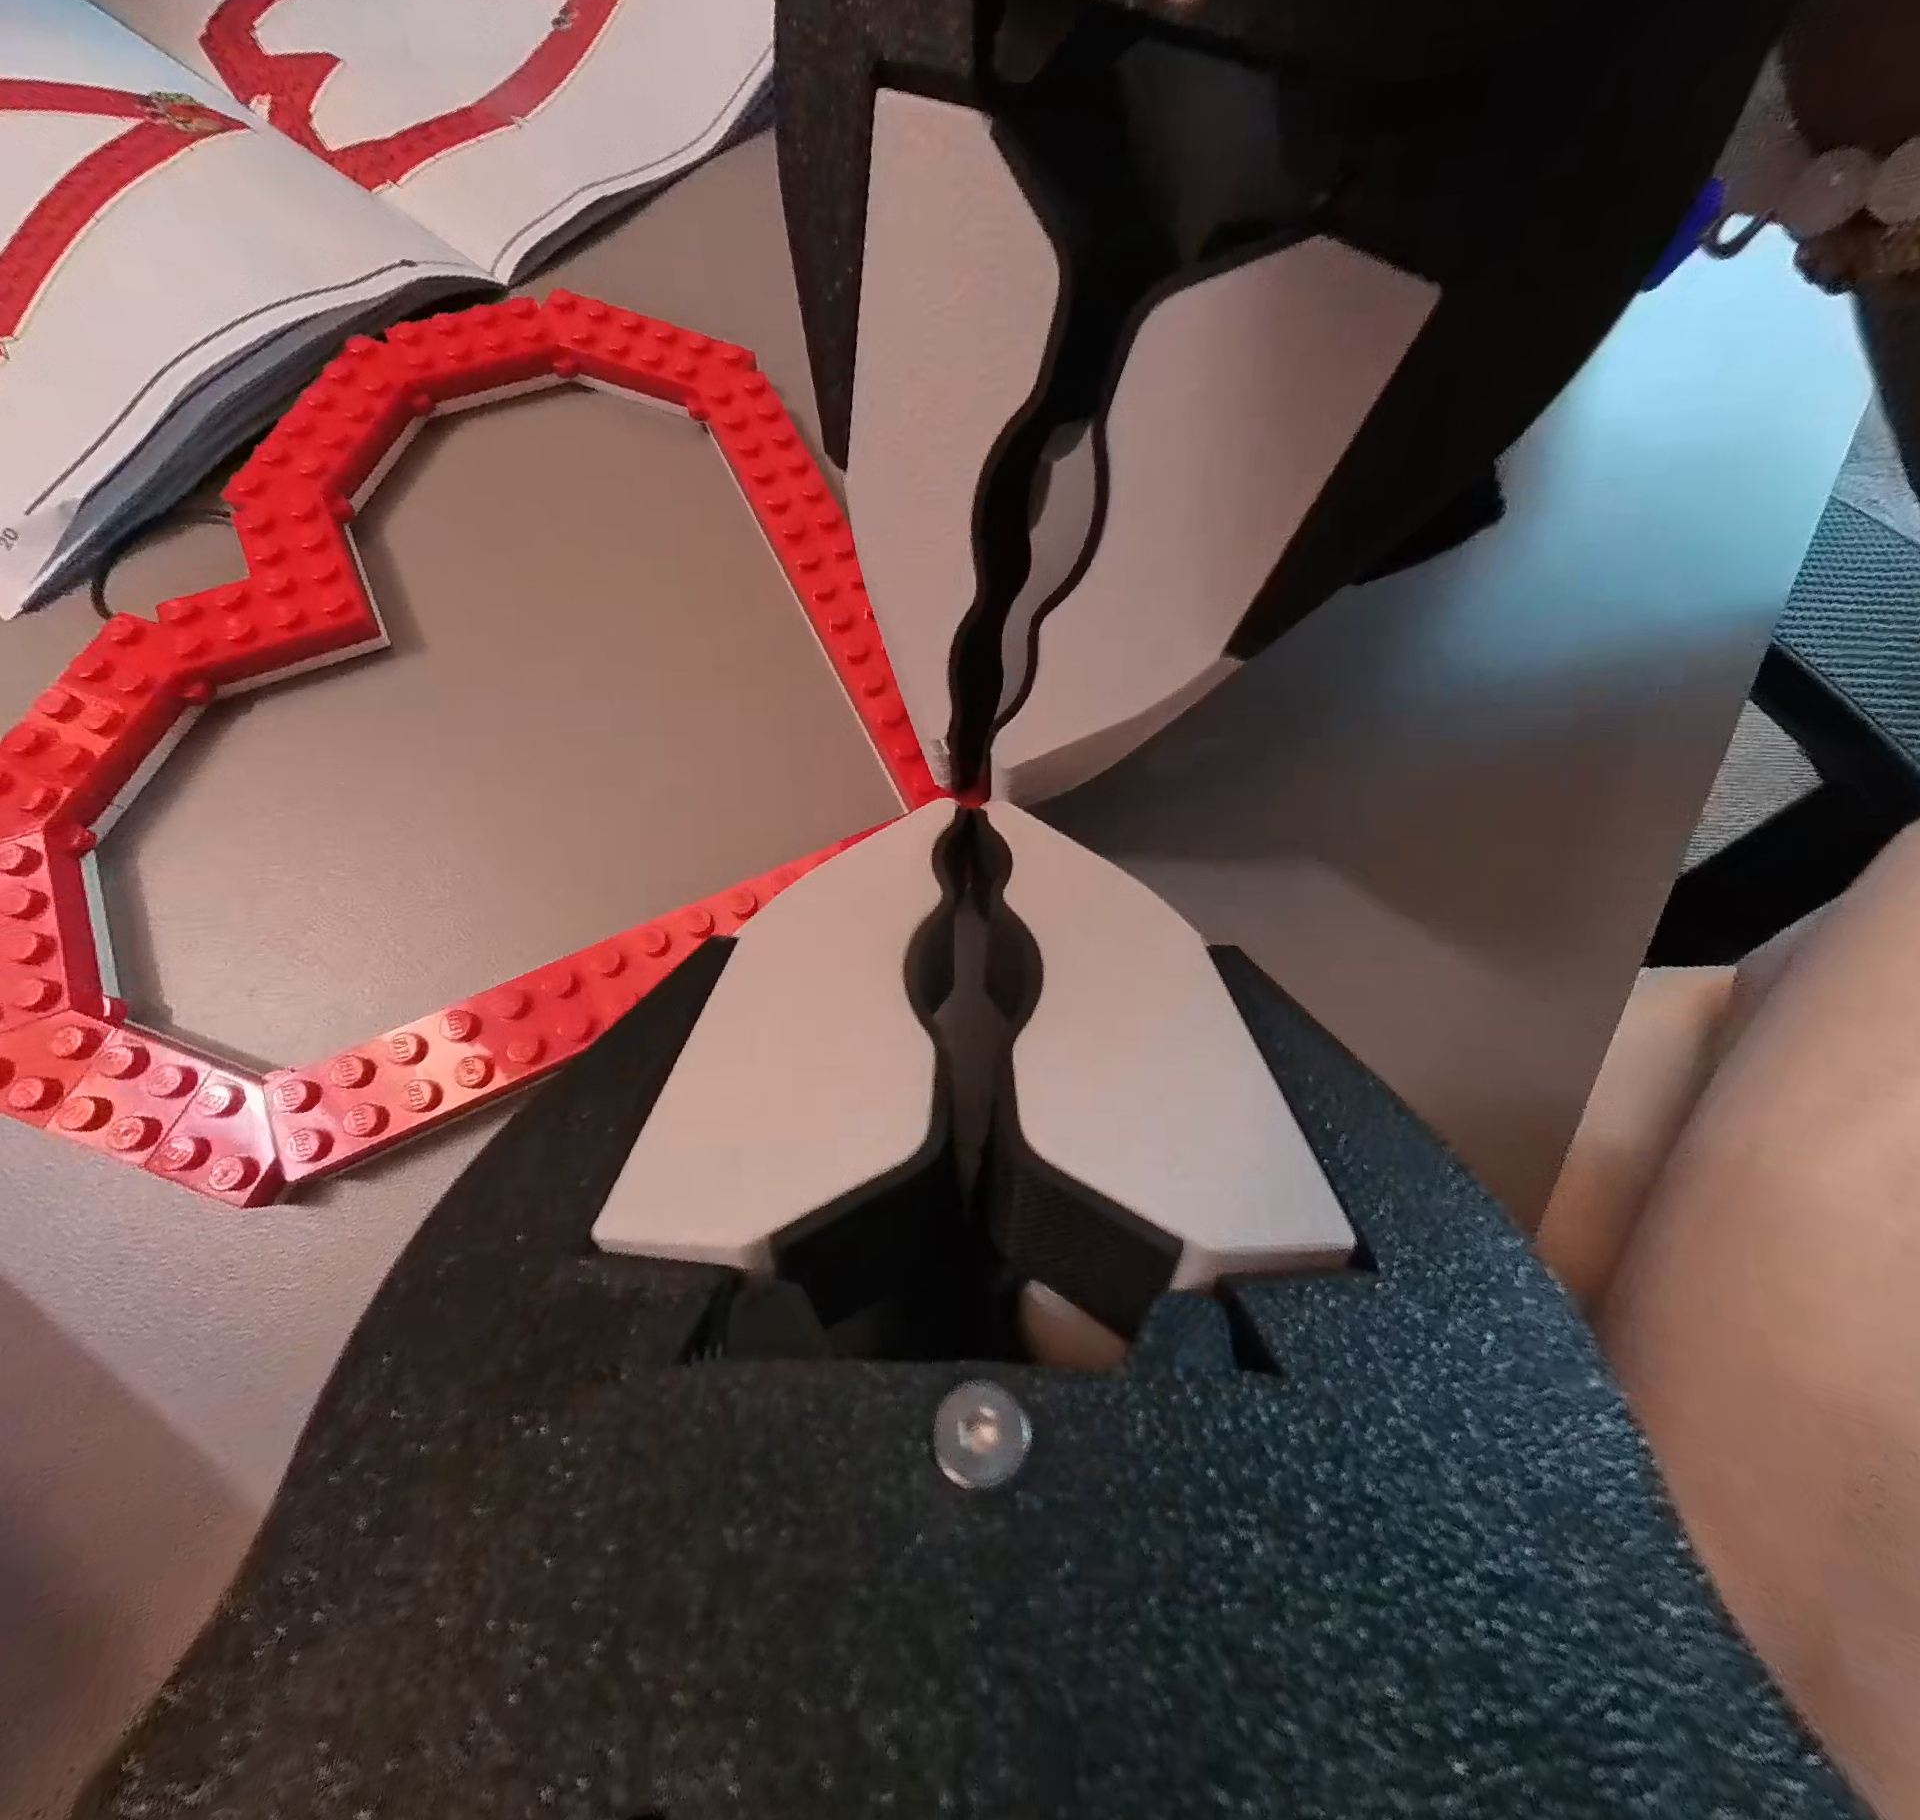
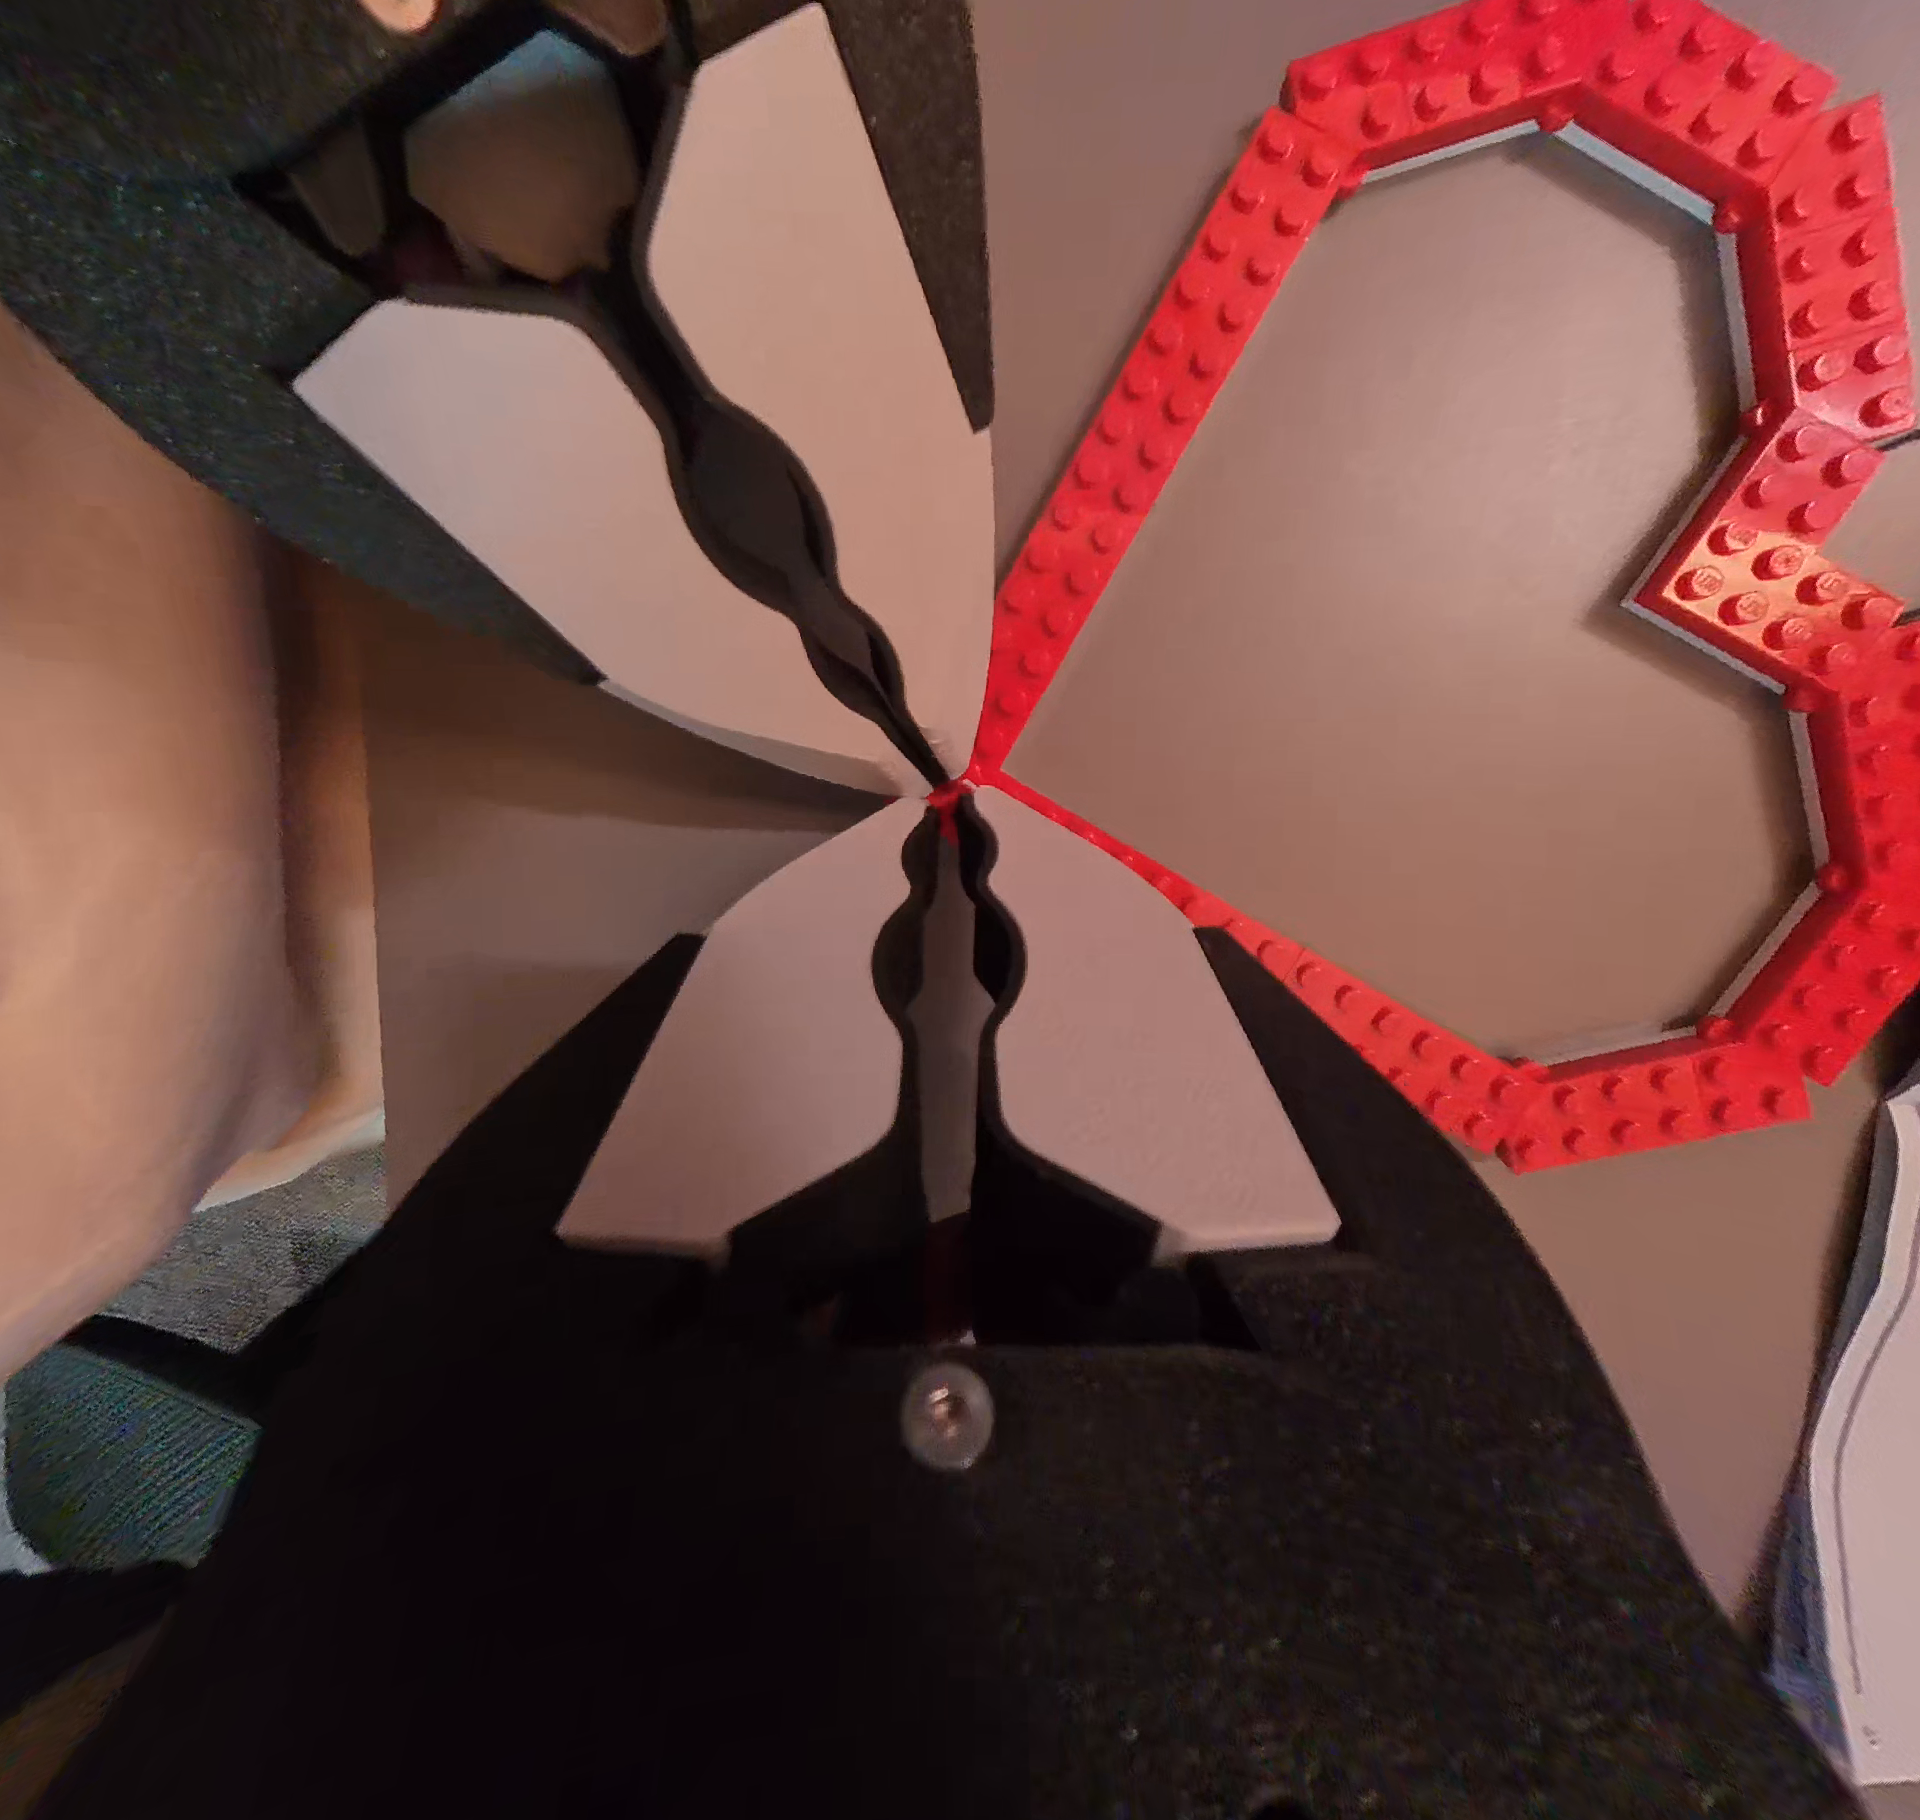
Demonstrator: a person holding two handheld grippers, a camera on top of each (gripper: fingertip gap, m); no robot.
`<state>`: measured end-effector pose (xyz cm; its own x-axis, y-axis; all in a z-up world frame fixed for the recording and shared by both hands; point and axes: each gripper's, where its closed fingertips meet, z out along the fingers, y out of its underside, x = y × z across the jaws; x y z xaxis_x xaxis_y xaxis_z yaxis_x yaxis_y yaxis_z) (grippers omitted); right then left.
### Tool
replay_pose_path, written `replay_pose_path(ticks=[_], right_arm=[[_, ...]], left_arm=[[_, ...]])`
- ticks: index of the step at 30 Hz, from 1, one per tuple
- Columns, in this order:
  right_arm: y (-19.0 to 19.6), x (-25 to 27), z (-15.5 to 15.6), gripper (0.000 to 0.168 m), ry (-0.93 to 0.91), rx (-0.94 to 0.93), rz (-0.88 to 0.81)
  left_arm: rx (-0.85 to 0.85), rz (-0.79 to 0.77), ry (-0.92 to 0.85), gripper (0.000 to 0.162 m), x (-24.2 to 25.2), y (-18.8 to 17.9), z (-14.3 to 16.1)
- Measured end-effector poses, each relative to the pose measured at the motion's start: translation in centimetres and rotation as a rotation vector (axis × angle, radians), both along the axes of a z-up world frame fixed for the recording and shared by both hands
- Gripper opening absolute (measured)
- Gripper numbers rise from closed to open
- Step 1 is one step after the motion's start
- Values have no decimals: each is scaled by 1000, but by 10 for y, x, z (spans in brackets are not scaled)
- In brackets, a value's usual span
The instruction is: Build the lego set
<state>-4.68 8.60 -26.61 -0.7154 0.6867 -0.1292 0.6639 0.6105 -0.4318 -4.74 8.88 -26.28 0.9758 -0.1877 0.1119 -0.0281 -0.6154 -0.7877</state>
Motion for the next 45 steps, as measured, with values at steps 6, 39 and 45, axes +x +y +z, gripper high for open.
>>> replay_pose_path(ticks=[6,39,45], right_arm=[[0,1,-1,3,-20,17,-122],[2,4,10,4,197,-91,-244],[3,7,-1,5,117,-101,-311]], left_arm=[[-14,-15,14,0,0,0,-1],[103,-179,67,1,2,1,13],[31,-192,127,0,4,6,-1]])
